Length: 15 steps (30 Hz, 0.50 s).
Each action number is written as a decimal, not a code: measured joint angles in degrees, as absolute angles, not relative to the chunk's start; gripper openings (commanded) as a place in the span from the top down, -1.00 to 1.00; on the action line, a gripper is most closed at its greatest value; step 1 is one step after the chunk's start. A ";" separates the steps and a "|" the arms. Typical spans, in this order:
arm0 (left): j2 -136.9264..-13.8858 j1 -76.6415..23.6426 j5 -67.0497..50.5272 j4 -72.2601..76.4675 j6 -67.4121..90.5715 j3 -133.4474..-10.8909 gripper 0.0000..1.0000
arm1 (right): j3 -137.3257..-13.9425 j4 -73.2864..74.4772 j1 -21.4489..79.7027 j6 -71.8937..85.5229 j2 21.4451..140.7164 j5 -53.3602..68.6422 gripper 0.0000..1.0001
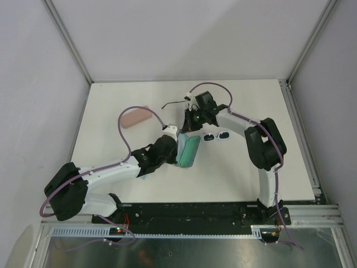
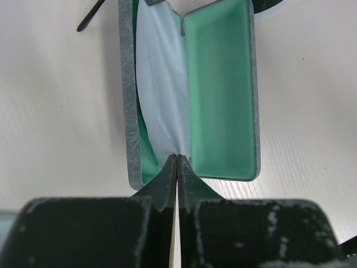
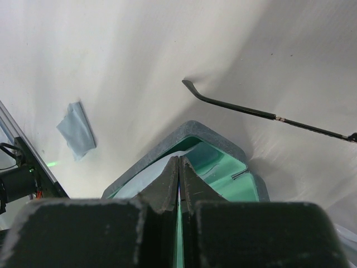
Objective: Organize the sunglasses
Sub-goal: Place the folded cleaning cloth in the sunglasses case.
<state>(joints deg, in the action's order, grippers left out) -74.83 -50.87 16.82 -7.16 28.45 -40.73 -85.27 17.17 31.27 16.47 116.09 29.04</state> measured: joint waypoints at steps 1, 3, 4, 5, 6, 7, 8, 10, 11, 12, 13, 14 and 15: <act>-74.83 -50.87 16.86 -7.22 28.42 -40.73 1.00 | -85.32 17.19 31.27 16.45 116.14 29.08 1.00; -74.83 -50.87 16.86 -7.38 28.40 -40.73 1.00 | -85.65 17.19 31.27 16.45 116.38 29.26 1.00; -74.83 -50.87 16.82 -7.44 28.40 -40.73 1.00 | -85.84 17.15 31.27 16.45 116.51 29.36 1.00; -74.83 -50.87 16.80 -7.44 28.38 -40.73 1.00 | -85.86 17.10 31.27 16.47 116.57 29.43 1.00; -74.83 -50.87 16.75 -7.46 28.36 -40.73 1.00 | -85.86 17.12 31.27 16.45 116.60 29.43 1.00; -74.85 -50.87 16.71 -7.44 28.34 -40.73 1.00 | -85.86 17.12 31.24 16.45 116.64 29.45 1.00; -74.96 -50.87 16.60 -7.44 28.21 -40.73 1.00 | -85.86 17.10 31.22 16.45 116.64 29.47 1.00; -75.35 -50.89 16.36 -7.44 27.99 -40.75 1.00 | -85.86 17.10 31.16 16.45 116.66 29.47 1.00; -75.72 -50.96 16.32 -7.49 27.97 -40.86 1.00 | -85.84 17.08 31.09 16.45 116.68 29.52 1.00; -76.18 -51.05 16.29 -7.46 27.94 -41.01 1.00 | -85.78 17.06 31.00 16.43 116.68 29.58 1.00; -76.58 -51.16 16.29 -7.46 27.94 -41.12 1.00 | -85.60 16.91 30.89 16.43 116.68 29.67 1.00; -77.01 -51.35 16.29 -7.51 27.92 -41.34 1.00 | -85.38 16.80 30.76 16.43 116.68 29.74 1.00; -77.54 -51.62 16.29 -7.51 27.92 -41.63 0.99 | -85.14 16.75 30.63 16.43 116.68 29.85 1.00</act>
<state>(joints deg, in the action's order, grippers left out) -77.54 -51.62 16.29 -7.51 27.92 -41.63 -85.14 16.75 30.63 16.43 116.68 29.85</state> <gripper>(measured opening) 0.005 0.009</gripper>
